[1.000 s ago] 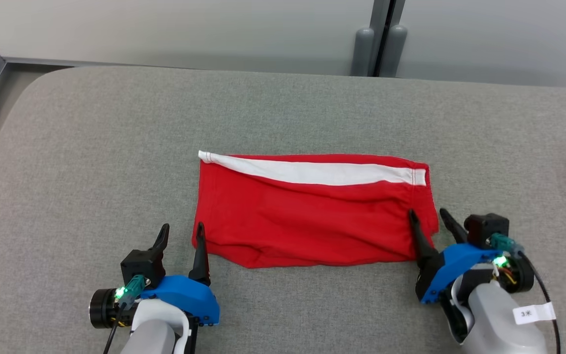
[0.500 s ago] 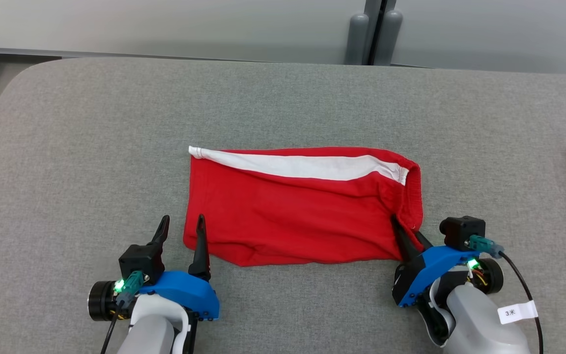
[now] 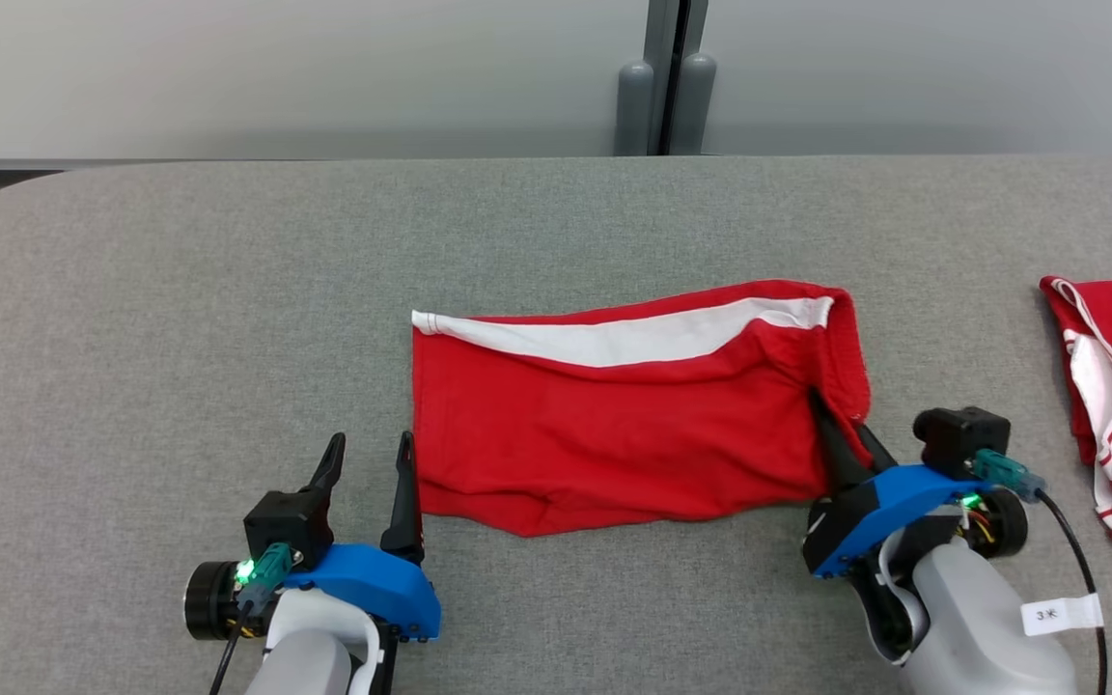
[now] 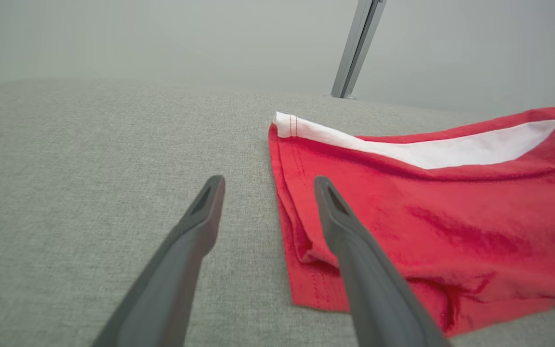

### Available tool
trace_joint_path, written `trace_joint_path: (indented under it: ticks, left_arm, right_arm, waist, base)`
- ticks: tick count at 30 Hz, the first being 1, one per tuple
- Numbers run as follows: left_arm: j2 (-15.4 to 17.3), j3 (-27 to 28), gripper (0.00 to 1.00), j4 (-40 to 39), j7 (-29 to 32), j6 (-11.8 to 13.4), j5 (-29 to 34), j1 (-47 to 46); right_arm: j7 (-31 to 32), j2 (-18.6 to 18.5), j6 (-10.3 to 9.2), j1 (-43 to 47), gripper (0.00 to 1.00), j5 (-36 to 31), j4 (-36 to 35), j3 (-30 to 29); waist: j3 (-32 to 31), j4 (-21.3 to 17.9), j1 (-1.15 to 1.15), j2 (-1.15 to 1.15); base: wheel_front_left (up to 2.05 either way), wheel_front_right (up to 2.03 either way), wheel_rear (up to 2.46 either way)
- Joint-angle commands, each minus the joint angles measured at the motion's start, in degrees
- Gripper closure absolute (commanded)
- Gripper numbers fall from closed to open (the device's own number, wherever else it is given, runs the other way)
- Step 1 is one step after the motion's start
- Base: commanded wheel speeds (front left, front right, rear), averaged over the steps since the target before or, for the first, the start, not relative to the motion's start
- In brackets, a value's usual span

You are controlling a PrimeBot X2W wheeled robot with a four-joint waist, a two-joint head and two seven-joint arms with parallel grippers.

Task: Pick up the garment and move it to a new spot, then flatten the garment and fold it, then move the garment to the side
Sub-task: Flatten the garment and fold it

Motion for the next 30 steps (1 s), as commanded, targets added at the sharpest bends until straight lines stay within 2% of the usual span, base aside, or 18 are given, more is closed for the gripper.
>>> trace_joint_path:
  ticks: [1, 6, 11, 17, 21, 22, 23, 24, 27, 30]
  left_arm:
    - [-0.01, -0.18, 0.00, 0.18, -0.14, 0.14, -0.45, 0.35]
    - [0.04, -2.56, 0.00, 0.23, -0.14, 0.18, -1.93, 0.68]
    - [0.00, -5.29, 0.00, 0.20, -0.14, 0.58, -3.15, 1.34]
    - [-0.04, -9.67, 0.00, 0.88, -0.14, 0.07, -3.29, 1.45]
    - [-0.05, -11.37, 0.00, 0.73, -0.14, 0.19, -3.48, 0.84]
    - [-0.03, -11.73, 0.00, 0.67, -0.14, 0.27, -3.59, 0.68]
    - [-0.03, -12.13, 0.00, 0.57, -0.14, 0.38, -3.70, 0.51]
    - [-0.05, -12.39, 0.00, 0.47, -0.14, 0.54, -3.89, 0.39]
    - [-0.03, -12.59, 0.00, 0.20, -0.14, 1.06, -4.00, 0.45]
    - [-0.05, -12.52, 0.00, 0.20, -0.14, 1.44, -3.81, 0.18]
  right_arm:
    - [-0.05, 0.21, 0.00, -0.43, 1.00, -0.39, -1.41, 1.42]
    - [-0.04, 1.11, 0.00, -1.85, 1.00, 1.03, -4.44, 7.52]
    - [-0.05, 1.54, 0.00, -3.72, 1.00, 1.70, -2.98, 12.64]
    - [-0.12, 1.70, 0.00, -5.89, 1.00, -0.49, 3.31, 12.80]
    - [-0.14, 1.79, 0.01, -6.84, 1.00, -1.60, 5.84, 11.23]
    - [-0.14, 1.83, 0.01, -6.85, 0.67, -0.88, 5.75, 11.65]
    - [-0.14, 1.87, 0.01, -6.72, 0.26, 0.35, 4.95, 12.72]
    - [-0.15, 1.90, 0.01, -6.41, 0.00, 2.45, 3.43, 14.07]
    - [-0.14, 1.61, 0.00, -6.56, 0.00, 5.59, 1.23, 16.83]
    - [-0.16, 1.66, 0.01, -7.39, 0.00, 5.11, 0.08, 16.97]
  waist:
    - [-0.28, 0.00, 0.00, 0.00]
    - [-0.84, 2.95, 0.00, 0.00]
    - [-1.34, 8.88, 0.00, 0.00]
    - [-1.55, 16.74, 0.00, 0.00]
    - [-1.35, 19.97, 0.00, 0.00]
    - [-1.30, 20.40, 0.00, 0.00]
    - [-1.24, 20.74, 0.00, 0.00]
    - [-1.20, 20.93, 0.00, 0.00]
    - [-1.18, 20.51, 0.00, 0.00]
    - [-1.32, 19.11, 0.00, 0.00]
  base:
    - [0.00, 0.00, 0.00]
    - [0.00, 0.00, 0.00]
    - [0.00, 0.00, 0.00]
    - [0.00, 0.00, 0.00]
    - [0.00, 0.00, 0.00]
    - [0.00, 0.00, 0.00]
    - [0.00, 0.00, 0.00]
    - [0.00, 0.00, 0.00]
    - [0.00, 0.00, 0.00]
    - [0.00, 0.00, 0.00]
